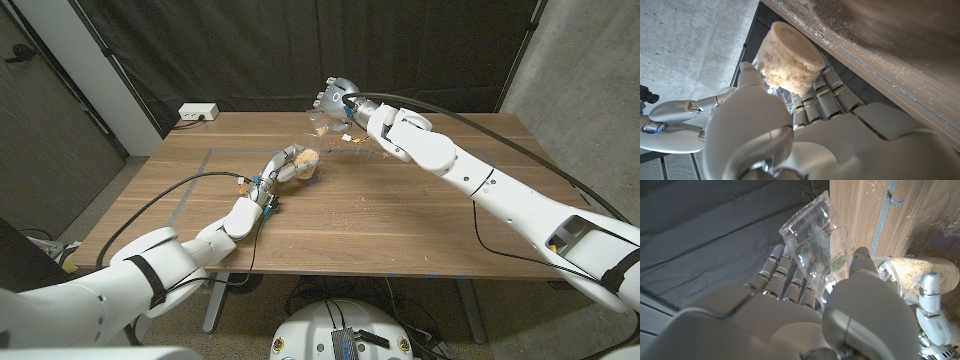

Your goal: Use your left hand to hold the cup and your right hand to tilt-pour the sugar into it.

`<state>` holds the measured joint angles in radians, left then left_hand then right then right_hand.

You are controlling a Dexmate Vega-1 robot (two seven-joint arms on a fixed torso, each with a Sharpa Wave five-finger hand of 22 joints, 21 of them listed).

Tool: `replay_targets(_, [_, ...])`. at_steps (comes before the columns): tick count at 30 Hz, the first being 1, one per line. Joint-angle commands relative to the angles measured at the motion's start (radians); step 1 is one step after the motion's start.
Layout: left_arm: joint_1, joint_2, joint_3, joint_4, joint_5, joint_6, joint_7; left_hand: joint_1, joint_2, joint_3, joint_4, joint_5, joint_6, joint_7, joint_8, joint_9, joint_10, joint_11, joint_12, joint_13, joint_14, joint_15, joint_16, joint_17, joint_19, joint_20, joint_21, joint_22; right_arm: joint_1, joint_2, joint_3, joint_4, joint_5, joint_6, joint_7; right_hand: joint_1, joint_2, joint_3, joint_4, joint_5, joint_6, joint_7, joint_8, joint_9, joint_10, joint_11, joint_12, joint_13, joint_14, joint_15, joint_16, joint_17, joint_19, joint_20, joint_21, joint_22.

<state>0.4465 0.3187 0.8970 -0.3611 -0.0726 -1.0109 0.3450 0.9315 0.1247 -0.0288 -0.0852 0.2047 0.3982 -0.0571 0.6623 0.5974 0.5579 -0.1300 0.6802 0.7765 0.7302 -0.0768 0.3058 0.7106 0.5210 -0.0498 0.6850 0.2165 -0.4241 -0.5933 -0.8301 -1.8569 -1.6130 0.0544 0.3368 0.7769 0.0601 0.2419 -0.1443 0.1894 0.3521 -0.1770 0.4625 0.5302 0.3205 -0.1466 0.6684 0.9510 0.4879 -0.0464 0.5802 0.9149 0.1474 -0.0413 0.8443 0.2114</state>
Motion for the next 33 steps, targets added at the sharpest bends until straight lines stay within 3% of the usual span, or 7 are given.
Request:
replay_targets(1, [-0.004, -0.004, -0.005, -0.001, -0.01, 0.014, -0.009, -0.004, -0.002, -0.003, 0.004, 0.001, 0.008, -0.004, 0.006, -0.001, 0.005, -0.009, 0.002, 0.001, 0.007, -0.095, -0.001, 0.002, 0.005, -0.104, 0.009, 0.001, 0.015, 0.005, -0.012, 0.011, -0.017, 0.01, 0.003, 0.001, 0.008, 0.008, 0.002, 0.006, 0.043, -0.033, 0.002, 0.004, 0.012, 0.001, -0.002, 0.003, 0.009, -0.183, -0.003, 0.005, -0.005, -0.007, 0.005, 0.004])
replay_targets(17, [-0.001, -0.01, -0.005, -0.001, -0.013, 0.023, 0.006, -0.001, 0.006, 0.0, 0.006, 0.002, 0.0, 0.0, 0.007, 0.004, -0.005, -0.003, -0.001, 0.005, 0.0, -0.088, -0.008, 0.007, -0.005, -0.097, 0.012, 0.0, 0.041, 0.006, -0.026, 0.003, -0.046, 0.028, 0.023, 0.005, 0.008, 0.011, 0.0, 0.006, 0.046, -0.033, -0.001, 0.004, 0.014, 0.0, -0.005, 0.005, 0.01, -0.184, -0.004, 0.01, -0.009, -0.01, 0.006, 0.004])
replay_targets(33, [-0.003, -0.013, 0.018, -0.002, 0.014, -0.038, 0.074, -0.001, 0.009, 0.0, 0.007, 0.002, -0.002, -0.002, 0.005, 0.003, -0.006, -0.009, -0.002, 0.006, 0.0, -0.087, -0.01, 0.009, -0.006, -0.097, 0.015, 0.0, 0.038, -0.004, -0.028, -0.04, -0.077, 0.049, 0.064, 0.009, 0.011, 0.015, -0.001, 0.006, 0.05, -0.032, -0.008, -0.002, 0.019, 0.003, -0.009, 0.006, 0.01, -0.184, -0.004, 0.018, -0.011, -0.017, 0.007, 0.004])
